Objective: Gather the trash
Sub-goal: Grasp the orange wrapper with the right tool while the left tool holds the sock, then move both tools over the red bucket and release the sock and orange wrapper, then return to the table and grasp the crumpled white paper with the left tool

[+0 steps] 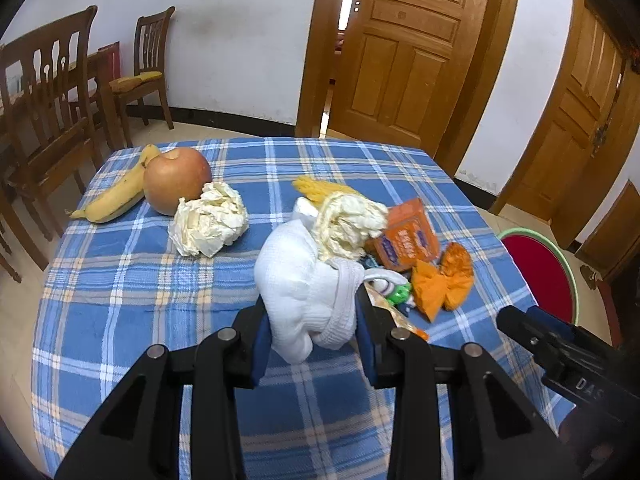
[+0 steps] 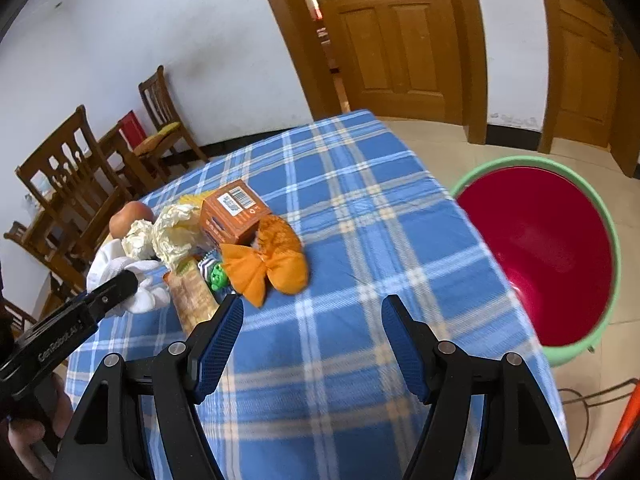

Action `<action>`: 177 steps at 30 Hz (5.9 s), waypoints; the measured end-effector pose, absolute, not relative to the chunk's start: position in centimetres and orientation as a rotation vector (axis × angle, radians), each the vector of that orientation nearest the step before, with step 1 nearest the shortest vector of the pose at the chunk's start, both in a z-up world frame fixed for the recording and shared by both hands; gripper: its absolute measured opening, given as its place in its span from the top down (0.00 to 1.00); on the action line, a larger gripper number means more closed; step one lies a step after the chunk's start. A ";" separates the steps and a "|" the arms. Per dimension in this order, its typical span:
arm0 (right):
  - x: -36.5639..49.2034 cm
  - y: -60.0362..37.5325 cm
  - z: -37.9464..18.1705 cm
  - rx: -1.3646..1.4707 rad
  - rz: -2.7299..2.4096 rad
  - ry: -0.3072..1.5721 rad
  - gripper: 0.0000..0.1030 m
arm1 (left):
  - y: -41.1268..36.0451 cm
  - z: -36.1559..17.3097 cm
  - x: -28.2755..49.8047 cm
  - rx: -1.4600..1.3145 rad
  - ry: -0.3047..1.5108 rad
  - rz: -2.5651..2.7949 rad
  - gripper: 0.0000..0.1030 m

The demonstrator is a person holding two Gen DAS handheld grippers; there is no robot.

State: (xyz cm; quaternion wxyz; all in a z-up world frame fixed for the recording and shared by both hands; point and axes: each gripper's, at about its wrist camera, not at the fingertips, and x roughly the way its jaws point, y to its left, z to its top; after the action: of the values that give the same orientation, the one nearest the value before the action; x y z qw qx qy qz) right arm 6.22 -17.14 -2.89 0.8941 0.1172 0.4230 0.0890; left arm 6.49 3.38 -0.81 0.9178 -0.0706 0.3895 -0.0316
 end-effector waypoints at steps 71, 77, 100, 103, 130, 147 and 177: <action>2.3 -30.5 -2.0 0.380 -0.081 0.783 0.83 | -9.0 1.8 8.2 -0.092 0.793 -0.309 0.64; 2.2 -32.9 -3.2 0.406 -0.143 0.798 0.82 | -11.9 1.6 9.0 -0.061 0.792 -0.354 0.64; 1.0 -37.2 -4.9 0.449 -0.227 0.814 0.67 | -20.2 -0.2 10.4 0.033 0.821 -0.492 0.64; 0.6 -37.4 -4.7 0.453 -0.228 0.806 0.63 | -21.5 -0.5 10.5 0.046 0.820 -0.522 0.64; -0.7 -36.7 -3.7 0.467 -0.211 0.770 0.46 | -21.6 -0.6 10.5 0.027 0.822 -0.498 0.44; 0.2 -32.0 -2.1 0.409 -0.113 0.765 0.31 | -12.0 1.7 9.9 -0.038 0.771 -0.291 0.44; 6.0 -21.6 -0.5 0.240 0.063 0.818 0.25 | 1.1 -2.3 12.9 -0.116 0.829 -0.009 0.35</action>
State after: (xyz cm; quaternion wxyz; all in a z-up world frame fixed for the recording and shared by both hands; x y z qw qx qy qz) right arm 6.04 -21.56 -0.52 0.9101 0.1163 0.3965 0.0306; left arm 12.88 1.08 -2.25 0.9136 -0.0563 0.4027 -0.0043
